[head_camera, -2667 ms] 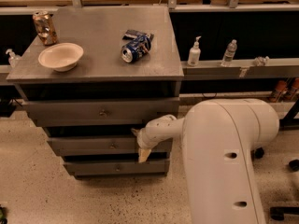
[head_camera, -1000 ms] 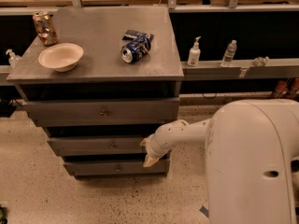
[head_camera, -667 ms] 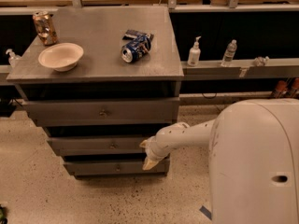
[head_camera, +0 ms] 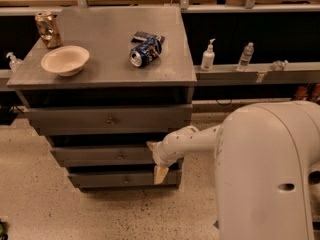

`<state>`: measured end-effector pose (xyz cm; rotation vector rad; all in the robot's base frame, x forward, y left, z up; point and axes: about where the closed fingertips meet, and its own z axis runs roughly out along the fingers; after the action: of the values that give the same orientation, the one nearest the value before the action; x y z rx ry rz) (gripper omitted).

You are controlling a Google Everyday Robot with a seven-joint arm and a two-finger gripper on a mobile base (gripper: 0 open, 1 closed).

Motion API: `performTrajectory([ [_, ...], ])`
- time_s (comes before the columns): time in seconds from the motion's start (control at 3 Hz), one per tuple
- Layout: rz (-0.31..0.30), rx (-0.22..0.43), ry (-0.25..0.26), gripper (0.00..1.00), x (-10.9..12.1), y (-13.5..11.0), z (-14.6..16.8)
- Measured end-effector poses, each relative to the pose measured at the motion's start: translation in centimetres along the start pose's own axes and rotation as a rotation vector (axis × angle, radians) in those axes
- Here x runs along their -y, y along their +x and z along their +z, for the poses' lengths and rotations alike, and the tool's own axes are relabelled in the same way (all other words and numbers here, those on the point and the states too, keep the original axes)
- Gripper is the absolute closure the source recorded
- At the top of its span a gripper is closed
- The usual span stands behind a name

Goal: Open middle drawer

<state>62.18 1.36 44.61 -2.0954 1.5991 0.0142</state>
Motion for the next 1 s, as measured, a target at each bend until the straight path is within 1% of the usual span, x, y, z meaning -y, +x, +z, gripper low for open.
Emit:
performTrajectory([
  [0.33, -0.055, -0.028, -0.011, 0.00, 2.7, 0.3, 2.4],
  [0.67, -0.075, -0.045, -0.038, 0.03, 4.1, 1.0, 5.1],
  [1.0, -0.061, -0.044, -0.062, 0.25, 3.8, 1.7, 6.3],
])
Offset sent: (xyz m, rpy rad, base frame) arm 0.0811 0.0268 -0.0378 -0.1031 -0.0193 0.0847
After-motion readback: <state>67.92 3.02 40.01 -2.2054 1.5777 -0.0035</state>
